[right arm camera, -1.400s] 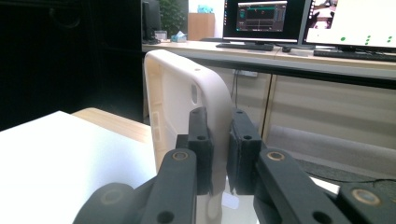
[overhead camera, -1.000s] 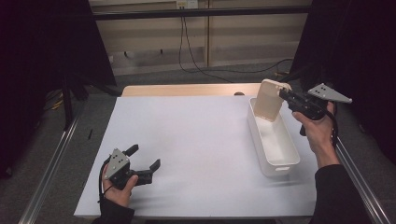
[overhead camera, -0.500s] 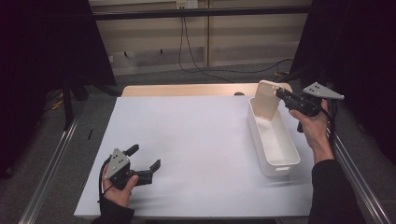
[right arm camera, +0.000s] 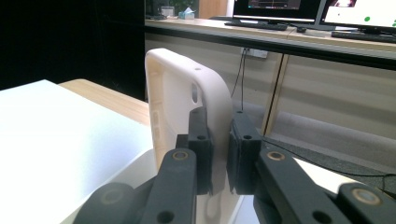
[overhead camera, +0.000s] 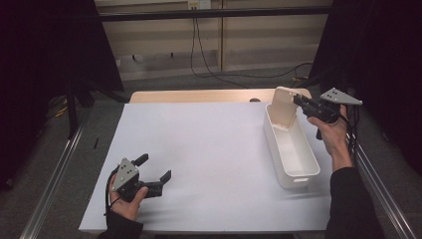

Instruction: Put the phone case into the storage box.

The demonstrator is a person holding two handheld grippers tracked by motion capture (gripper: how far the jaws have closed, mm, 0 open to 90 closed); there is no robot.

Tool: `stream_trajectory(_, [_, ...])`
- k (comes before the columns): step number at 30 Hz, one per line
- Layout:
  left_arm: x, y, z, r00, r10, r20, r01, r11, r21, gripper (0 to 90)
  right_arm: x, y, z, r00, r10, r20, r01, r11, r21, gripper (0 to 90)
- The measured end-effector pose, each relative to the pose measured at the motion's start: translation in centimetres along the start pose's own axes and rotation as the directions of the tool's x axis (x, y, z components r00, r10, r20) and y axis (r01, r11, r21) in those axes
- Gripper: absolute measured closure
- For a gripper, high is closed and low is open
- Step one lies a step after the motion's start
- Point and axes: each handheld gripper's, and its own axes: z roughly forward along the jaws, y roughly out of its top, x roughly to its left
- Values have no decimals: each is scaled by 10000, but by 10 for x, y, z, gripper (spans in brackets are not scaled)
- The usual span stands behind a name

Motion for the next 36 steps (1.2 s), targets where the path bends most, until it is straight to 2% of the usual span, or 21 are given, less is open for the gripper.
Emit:
stream_trajectory(4, [2, -1, 0, 10000, -46, 27, 46, 9999, 138, 28, 1, -3, 6, 10000, -9, 90, 9, 10000, 45, 814])
stream_trajectory(24, [2, -1, 1, 10000, -10, -28, 10, 9999, 114, 27, 2, -12, 24, 9987, 6, 506, -11, 10000, 86, 803])
stream_trajectory(36, [2, -1, 1, 10000, 5, -29, -4, 9999, 109, 28, -1, -10, 24, 9954, 291, 911, -332, 9984, 447, 718])
